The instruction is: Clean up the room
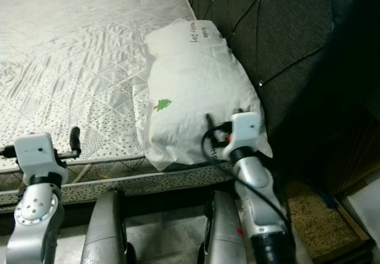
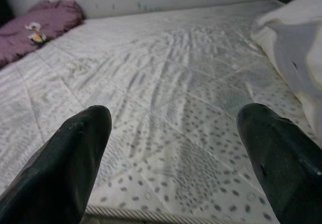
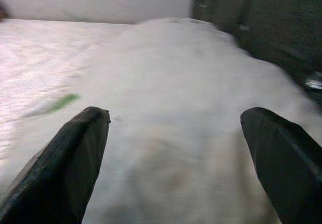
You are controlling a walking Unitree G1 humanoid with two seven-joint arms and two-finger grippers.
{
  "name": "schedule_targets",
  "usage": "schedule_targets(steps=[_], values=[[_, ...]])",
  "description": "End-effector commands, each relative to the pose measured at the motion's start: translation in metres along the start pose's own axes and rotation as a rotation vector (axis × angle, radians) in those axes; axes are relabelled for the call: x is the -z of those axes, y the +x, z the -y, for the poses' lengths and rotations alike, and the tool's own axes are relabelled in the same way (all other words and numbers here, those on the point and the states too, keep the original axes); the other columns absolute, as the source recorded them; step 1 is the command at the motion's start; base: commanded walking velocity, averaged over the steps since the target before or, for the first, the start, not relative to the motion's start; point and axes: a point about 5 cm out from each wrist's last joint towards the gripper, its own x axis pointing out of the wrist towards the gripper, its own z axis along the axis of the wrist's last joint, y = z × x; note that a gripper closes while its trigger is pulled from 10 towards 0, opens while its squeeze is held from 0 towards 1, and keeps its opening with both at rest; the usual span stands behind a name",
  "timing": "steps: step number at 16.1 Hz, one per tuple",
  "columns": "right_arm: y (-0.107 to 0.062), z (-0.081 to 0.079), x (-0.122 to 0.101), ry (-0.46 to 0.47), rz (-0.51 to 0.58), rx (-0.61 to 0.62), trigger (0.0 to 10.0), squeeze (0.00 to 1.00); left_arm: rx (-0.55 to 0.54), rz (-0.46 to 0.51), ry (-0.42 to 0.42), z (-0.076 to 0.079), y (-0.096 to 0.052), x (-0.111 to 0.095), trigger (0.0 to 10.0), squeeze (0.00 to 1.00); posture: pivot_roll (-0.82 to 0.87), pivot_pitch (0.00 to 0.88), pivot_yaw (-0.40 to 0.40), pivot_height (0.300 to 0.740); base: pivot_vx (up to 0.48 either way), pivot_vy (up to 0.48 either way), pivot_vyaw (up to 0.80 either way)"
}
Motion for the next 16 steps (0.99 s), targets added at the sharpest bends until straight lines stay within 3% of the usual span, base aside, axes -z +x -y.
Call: schedule_targets(steps=[1, 14, 16], values=[[0.002, -0.003, -0.005, 0.007, 0.016, -0.013, 10.0, 0.00, 0.020, -0.006, 0.000, 0.003, -0.001, -0.001, 10.0, 0.00, 0.00, 0.000, -0.008, 0.535, 0.000, 0.000, 0.00], [0.012, -0.009, -0.015, 0.071, -0.017, -0.037, 10.0, 0.00, -0.010, 0.005, -0.004, 0.003, 0.004, -0.004, 10.0, 0.00, 0.01, 0.000, -0.004, 0.670, 0.000, 0.000, 0.00], [0.014, -0.010, -0.015, 0.070, -0.017, -0.037, 10.0, 0.00, 0.046, -0.007, -0.018, 0.006, 0.005, -0.003, 10.0, 0.00, 0.01, 0.000, -0.003, 0.685, 0.000, 0.000, 0.00]])
